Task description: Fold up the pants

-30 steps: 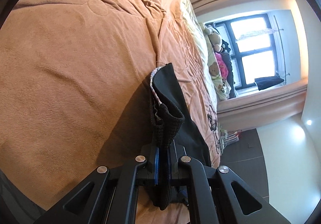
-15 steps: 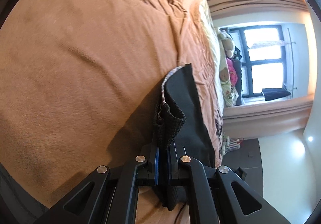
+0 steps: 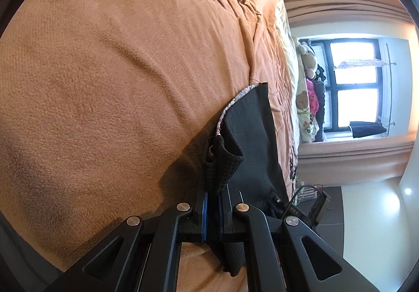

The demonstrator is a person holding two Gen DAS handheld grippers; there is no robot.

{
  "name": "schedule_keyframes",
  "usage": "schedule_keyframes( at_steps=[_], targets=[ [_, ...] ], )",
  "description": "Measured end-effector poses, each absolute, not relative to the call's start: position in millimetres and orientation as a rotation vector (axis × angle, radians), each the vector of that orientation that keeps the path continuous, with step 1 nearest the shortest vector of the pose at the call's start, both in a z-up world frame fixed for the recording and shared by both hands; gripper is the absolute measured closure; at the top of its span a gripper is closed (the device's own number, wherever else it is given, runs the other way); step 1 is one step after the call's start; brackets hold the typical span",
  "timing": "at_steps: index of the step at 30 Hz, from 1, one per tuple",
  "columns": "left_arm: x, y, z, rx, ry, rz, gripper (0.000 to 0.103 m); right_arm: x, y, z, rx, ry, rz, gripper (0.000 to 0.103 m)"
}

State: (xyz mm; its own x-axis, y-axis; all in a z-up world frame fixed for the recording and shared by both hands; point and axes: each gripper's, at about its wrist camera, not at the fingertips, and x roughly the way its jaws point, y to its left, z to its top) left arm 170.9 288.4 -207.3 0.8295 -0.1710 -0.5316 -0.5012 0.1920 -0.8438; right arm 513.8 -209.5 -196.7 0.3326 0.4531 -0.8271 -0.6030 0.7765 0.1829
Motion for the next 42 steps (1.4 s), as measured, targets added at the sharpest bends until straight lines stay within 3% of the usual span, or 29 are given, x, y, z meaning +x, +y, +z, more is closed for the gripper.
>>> schedule_keyframes(
  at_steps=[18,29,42],
  targets=[
    [173,289,-211,-1.401,0.587,0.243,0.097,576,-166,-205,-0.181,1.036,0.626,0.086],
    [181,286,-172,-1.331,0.536,0.171,0.097,511,-211,-164,-0.125,0.989,0.769,0.086],
    [217,265,-106,-1.18,0.509,0.076,0.097,433,-283,-167,-0.06,1.001,0.869,0.086]
  ],
)
